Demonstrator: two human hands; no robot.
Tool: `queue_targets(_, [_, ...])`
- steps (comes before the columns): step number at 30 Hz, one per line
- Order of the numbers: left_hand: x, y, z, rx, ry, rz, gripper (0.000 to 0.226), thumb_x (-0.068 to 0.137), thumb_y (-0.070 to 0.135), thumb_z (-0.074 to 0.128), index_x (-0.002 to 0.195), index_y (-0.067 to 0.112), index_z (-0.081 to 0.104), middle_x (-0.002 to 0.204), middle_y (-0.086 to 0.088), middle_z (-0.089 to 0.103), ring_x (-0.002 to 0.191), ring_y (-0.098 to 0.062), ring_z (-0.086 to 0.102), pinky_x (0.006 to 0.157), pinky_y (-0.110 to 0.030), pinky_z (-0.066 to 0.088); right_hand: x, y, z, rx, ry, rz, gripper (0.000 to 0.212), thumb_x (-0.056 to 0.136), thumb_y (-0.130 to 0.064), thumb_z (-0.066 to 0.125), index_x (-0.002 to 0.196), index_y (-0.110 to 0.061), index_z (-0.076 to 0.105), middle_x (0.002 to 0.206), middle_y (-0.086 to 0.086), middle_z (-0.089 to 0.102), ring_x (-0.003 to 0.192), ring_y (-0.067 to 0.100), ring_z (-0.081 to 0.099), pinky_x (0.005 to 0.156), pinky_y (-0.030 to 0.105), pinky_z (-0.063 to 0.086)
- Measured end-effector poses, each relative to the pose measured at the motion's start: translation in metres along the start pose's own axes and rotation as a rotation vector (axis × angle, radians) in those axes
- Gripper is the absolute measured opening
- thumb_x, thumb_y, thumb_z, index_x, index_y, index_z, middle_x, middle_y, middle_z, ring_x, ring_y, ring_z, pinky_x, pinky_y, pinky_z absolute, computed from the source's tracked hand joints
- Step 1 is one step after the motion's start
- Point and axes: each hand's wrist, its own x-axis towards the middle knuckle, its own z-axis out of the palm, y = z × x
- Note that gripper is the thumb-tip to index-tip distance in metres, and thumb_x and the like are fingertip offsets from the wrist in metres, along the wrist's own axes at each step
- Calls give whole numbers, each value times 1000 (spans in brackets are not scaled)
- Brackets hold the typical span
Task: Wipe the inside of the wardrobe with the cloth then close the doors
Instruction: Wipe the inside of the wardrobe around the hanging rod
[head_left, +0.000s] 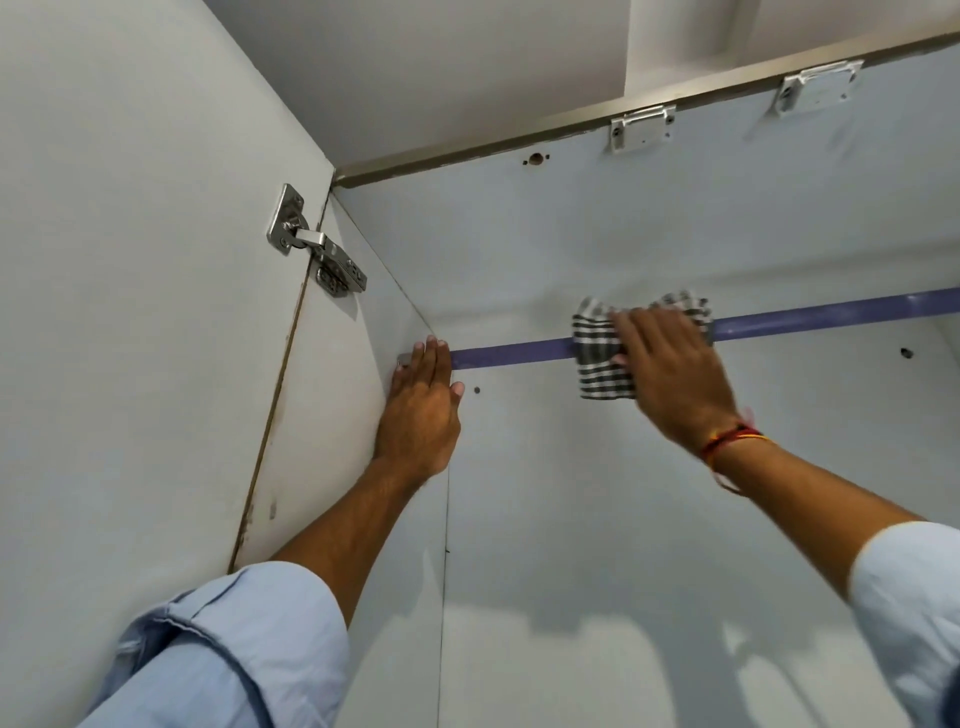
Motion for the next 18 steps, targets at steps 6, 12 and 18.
queue_targets(6, [2, 1, 2, -55, -16, -20, 55, 107, 23, 23, 157, 6, 6, 168, -11, 6, 156, -23, -1, 127, -39, 1, 11, -34, 5, -3, 14, 62, 41, 108, -27, 31, 136, -6, 53, 124, 16, 62, 112, 39, 56, 112, 51, 39])
queue_targets(12, [5, -7, 0, -199, -55, -14, 54, 108, 25, 21, 158, 13, 6, 169, -7, 5, 156, -20, -3, 127, -39, -1, 44, -135, 11, 135, -52, -58, 38, 105, -21, 36, 137, -8, 52, 126, 12, 62, 112, 32, 57, 110, 47, 41])
queue_targets(18, [5, -7, 0, -234, -61, -18, 54, 108, 27, 21, 158, 15, 7, 169, -6, 6, 156, -18, -4, 126, -38, -3, 42, -131, 12, 123, -70, -95, 38, 104, -20, 40, 138, -8, 53, 130, 12, 64, 116, 31, 60, 113, 44, 42])
